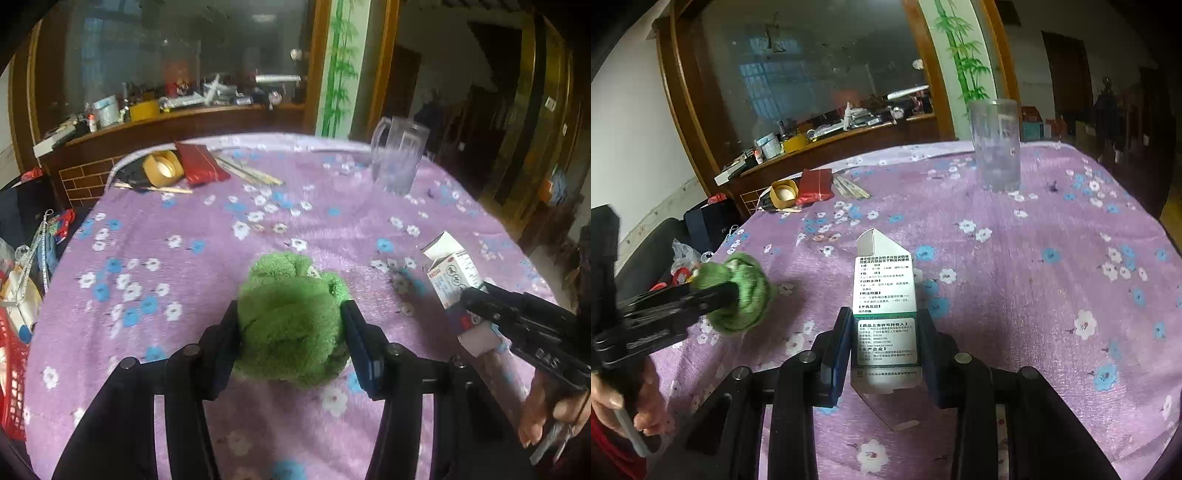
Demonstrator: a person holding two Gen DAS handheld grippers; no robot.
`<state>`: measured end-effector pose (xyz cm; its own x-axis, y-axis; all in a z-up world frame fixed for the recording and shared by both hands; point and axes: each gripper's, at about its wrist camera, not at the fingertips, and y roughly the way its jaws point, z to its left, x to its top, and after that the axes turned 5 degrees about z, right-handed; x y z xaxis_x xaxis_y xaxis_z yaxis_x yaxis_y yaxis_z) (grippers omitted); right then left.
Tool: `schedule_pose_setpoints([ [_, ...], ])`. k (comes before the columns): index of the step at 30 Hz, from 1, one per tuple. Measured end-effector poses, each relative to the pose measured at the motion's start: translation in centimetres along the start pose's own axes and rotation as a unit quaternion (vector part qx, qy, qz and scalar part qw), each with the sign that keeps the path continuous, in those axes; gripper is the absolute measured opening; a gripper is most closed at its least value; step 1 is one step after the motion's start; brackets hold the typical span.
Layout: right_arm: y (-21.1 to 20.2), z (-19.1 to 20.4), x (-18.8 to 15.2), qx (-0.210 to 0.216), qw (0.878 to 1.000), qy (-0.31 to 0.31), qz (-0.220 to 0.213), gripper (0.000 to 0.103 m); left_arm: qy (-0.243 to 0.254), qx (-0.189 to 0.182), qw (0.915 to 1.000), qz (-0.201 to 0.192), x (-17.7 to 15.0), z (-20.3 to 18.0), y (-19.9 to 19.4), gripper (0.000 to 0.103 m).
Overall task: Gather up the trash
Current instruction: 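Grasp the green cloth with the left tool while the right grasps the white medicine carton, then hold the green cloth in the left tool and the medicine carton in the right tool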
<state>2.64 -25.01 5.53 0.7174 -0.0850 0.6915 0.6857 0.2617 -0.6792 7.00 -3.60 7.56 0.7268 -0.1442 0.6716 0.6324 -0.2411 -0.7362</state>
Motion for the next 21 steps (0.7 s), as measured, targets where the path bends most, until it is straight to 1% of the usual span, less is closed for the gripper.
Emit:
schedule_pose_setpoints([
  [3, -0.6, 1.7, 0.0, 0.003, 1.0, -0.014, 0.0, 0.037, 0.002, 0.012, 0.9995, -0.028, -0.8, 1.0, -1.9, 0.052],
  [4, -0.7, 2.1, 0.1, 0.003, 1.0, -0.018, 0.002, 0.037, 0.002, 0.015, 0.9993, -0.033, -0.8, 1.2, -2.2, 0.051],
  [5, -0.8, 2.8, 0.1, 0.001, 1.0, -0.023, 0.007, 0.037, 0.003, 0.017, 0.9989, -0.044, -1.0, 1.5, -2.6, 0.045],
  [6, -0.9, 3.7, 0.1, -0.001, 1.0, -0.029, 0.011, 0.037, 0.005, 0.021, 0.9984, -0.053, -1.1, 1.7, -2.9, 0.036],
  [8, -1.0, 5.4, 0.1, -0.002, 0.999, -0.042, 0.016, 0.037, 0.005, 0.031, 0.9978, -0.058, -1.2, 2.1, -3.2, 0.035],
  [11, -1.1, 7.7, 0.4, -0.01, 0.998, -0.061, 0.008, 0.037, -0.01, 0.029, 0.9987, -0.04, -1.3, 3.3, -2.3, 0.035],
  [13, -0.7, 8.9, 0.7, -0.014, 0.997, -0.072, 0.006, 0.037, -0.028, 0.013, 0.9993, -0.021, -1.5, 4.3, -1.8, 0.035],
  [14, -0.6, 9.1, 0.8, -0.014, 0.997, -0.072, 0.006, 0.037, -0.042, 0.002, 0.9991, -0.01, -1.7, 5.1, -1.7, 0.037],
  [16, -0.1, 9.7, 1.0, -0.007, 0.997, -0.071, 0.006, 0.037, -0.064, -0.027, 0.9976, 0.008, -1.9, 6.2, -1.4, 0.051],
  [17, 0.1, 9.7, 1.2, -0.005, 0.997, -0.071, 0.005, 0.037, -0.066, -0.034, 0.9972, 0.013, -1.9, 6.4, -1.3, 0.054],
  [18, 0.4, 9.7, 1.3, -0.002, 0.998, -0.066, 0.003, 0.037, -0.064, -0.034, 0.9971, 0.023, -2.0, 6.4, -1.0, 0.06],
  [19, 0.7, 9.5, 1.3, 0.002, 0.998, -0.06, 0.001, 0.037, -0.064, -0.032, 0.9971, 0.028, -2.2, 6.4, -0.8, 0.064],
  [21, 1.2, 8.9, 1.3, 0.013, 0.999, -0.045, 0.001, 0.037, -0.057, -0.035, 0.9968, 0.045, -2.5, 5.9, 0.1, 0.067],
])
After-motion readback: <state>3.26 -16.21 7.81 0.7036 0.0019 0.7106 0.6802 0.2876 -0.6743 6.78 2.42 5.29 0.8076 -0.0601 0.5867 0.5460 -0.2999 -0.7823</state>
